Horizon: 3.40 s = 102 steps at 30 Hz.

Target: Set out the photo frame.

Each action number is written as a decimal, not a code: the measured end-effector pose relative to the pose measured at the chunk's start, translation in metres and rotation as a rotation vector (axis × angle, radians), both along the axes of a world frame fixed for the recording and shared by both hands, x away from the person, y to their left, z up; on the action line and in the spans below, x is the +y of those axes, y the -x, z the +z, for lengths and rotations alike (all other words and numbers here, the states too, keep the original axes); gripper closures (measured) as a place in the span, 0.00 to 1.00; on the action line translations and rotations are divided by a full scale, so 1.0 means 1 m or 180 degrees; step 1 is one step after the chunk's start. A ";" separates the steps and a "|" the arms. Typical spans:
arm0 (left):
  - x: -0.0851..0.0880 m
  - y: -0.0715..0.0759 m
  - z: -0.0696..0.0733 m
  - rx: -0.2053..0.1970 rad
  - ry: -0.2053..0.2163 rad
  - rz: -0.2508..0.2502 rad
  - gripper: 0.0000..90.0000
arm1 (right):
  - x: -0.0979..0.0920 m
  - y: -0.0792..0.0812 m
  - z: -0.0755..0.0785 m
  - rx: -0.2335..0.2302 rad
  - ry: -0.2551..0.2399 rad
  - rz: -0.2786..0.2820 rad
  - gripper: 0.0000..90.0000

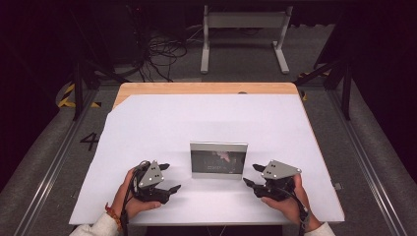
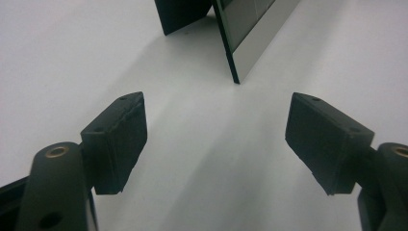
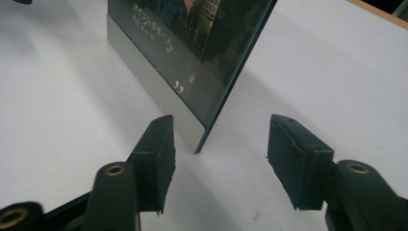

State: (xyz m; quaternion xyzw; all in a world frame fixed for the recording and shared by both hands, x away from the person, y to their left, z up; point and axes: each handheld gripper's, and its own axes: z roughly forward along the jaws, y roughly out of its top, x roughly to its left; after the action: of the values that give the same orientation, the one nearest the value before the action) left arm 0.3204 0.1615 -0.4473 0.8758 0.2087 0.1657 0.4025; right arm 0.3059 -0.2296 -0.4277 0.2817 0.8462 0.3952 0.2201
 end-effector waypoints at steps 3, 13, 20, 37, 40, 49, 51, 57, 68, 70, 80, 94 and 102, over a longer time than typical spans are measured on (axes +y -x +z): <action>0.003 0.002 -0.001 0.0014 -0.0014 0.0010 0.23 | 0.001 -0.001 -0.002 0.0014 0.0034 0.0011 0.39; 0.015 0.007 -0.002 0.0019 0.0013 0.0068 0.21 | 0.003 -0.002 -0.004 -0.0014 0.0087 -0.0006 0.24; 0.021 0.008 -0.004 0.0047 -0.0005 0.0097 0.20 | 0.002 0.000 -0.008 -0.0024 0.0179 0.0003 0.21; 0.034 0.013 -0.006 0.0033 -0.0002 0.0169 0.19 | -0.017 0.007 -0.012 -0.0055 0.0227 -0.0099 0.18; 0.037 0.014 -0.007 0.0021 -0.0021 0.0161 0.19 | -0.019 0.008 -0.013 -0.0056 0.0234 -0.0101 0.18; 0.046 0.016 -0.008 0.0009 0.0009 0.0229 0.19 | -0.026 0.010 -0.015 -0.0061 0.0246 -0.0116 0.18; 0.049 0.018 -0.009 0.0027 0.0029 0.0263 0.19 | -0.028 0.011 -0.016 -0.0057 0.0236 -0.0114 0.18; 0.057 0.019 -0.012 0.0088 0.0070 0.0322 0.18 | -0.035 0.013 -0.020 -0.0047 0.0208 -0.0142 0.17; 0.056 0.017 -0.012 0.0076 0.0101 0.0321 0.18 | -0.037 0.010 -0.022 -0.0024 0.0172 -0.0158 0.17; 0.056 0.016 -0.012 0.0073 0.0096 0.0323 0.18 | -0.036 0.010 -0.022 -0.0034 0.0172 -0.0147 0.17; 0.054 0.017 -0.012 0.0077 0.0129 0.0277 0.18 | -0.033 0.013 -0.022 -0.0045 0.0194 -0.0137 0.17; 0.052 0.016 -0.013 0.0088 0.0133 0.0279 0.17 | -0.033 0.013 -0.023 -0.0041 0.0213 -0.0125 0.17; 0.054 0.016 -0.013 0.0107 0.0125 0.0301 0.17 | -0.033 0.012 -0.022 -0.0065 0.0182 -0.0179 0.17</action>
State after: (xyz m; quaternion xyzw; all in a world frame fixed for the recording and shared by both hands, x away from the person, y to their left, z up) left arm 0.3049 0.2151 -0.4607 0.8595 0.2598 0.1658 0.4077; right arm 0.2934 -0.2629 -0.4494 0.2949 0.8466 0.3674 0.2476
